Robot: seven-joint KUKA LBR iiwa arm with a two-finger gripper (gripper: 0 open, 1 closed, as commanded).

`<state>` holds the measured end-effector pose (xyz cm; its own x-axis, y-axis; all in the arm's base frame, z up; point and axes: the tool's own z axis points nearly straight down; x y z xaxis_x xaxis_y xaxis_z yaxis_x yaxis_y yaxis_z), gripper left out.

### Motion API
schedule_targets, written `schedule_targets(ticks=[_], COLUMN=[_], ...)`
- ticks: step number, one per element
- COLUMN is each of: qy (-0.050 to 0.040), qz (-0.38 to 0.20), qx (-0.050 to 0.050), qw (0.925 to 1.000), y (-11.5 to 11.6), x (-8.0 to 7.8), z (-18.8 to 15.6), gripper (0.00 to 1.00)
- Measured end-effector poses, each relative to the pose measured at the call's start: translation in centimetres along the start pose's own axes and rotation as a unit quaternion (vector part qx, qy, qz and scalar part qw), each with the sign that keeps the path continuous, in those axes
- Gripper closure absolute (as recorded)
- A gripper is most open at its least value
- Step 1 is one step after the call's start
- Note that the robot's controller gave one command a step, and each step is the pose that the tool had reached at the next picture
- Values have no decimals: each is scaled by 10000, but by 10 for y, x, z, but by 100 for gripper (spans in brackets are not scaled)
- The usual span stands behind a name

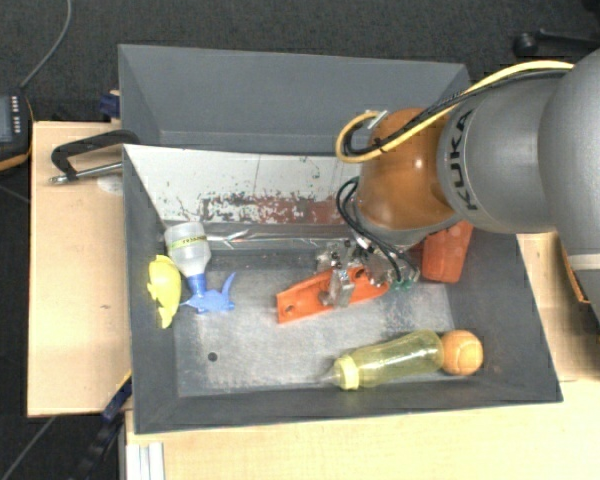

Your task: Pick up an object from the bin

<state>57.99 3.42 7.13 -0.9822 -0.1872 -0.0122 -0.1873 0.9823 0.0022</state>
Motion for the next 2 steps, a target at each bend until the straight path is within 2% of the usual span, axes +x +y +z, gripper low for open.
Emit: schedule_targets(ticks=[2], qy=[2], qz=[-1], qx=[-1], qw=[10000], y=[0], x=[0], z=[-2], gripper=[100])
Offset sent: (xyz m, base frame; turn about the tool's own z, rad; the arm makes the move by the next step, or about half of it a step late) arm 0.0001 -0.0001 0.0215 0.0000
